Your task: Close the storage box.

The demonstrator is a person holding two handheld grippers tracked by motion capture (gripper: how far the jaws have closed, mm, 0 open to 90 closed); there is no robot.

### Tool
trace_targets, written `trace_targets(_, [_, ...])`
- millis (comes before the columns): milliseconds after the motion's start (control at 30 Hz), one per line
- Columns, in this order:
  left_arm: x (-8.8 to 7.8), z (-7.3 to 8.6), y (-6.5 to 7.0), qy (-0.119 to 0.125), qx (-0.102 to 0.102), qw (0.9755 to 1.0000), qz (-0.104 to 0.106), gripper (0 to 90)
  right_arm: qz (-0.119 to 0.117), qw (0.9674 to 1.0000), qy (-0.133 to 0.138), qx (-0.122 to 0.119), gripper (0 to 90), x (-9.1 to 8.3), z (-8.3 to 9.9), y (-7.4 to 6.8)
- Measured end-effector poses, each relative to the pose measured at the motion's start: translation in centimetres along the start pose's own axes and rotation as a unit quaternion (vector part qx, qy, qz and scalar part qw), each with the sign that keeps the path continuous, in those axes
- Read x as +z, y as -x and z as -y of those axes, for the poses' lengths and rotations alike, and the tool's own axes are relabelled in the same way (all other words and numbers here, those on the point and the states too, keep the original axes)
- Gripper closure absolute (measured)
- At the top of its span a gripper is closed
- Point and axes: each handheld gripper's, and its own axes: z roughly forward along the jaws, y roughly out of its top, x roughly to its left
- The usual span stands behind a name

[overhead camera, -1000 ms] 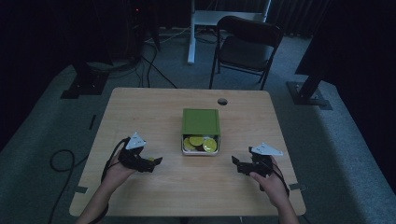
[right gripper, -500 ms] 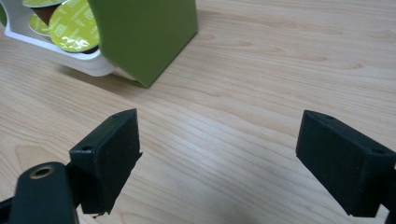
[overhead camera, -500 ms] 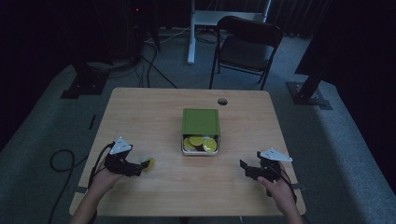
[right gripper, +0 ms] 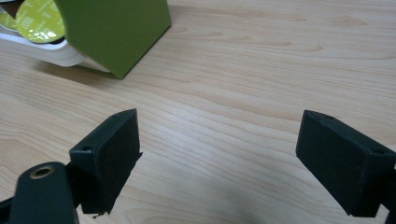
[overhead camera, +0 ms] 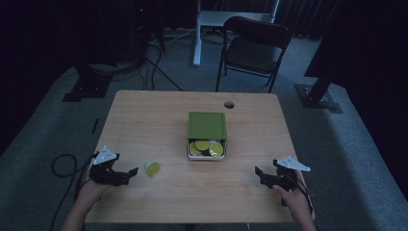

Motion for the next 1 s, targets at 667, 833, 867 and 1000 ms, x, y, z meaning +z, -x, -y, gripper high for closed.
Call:
trace_targets(667, [-1.4,4.5,-1.7,-0.006,-0.019,0.9991,-0.036,2.1,0.045,0.9989,-0.010,0.011,12.3,-1.2,2.0,2.0])
trace_targets(833, [-1.4,5.5,-1.8,-0.012,-0.023,0.9983,-0.052,2.1,0.074,0.9971,-0.013,0.012,11.9,-1.3,2.5,2.4])
trace_targets(867, [-1.4,5.7,-1.9,-0.011,-0.025,0.9982,-0.053,2.1,0.082,0.9965,-0.015,0.012,11.8,-1.4,2.7,2.5])
trace_targets(1000, [-1.2,6.4,-2.1,-0.023,-0.031,0.9969,-0.069,2.1,0.101,0.9945,-0.013,0.024,11.7,-1.5,3.1,2.7])
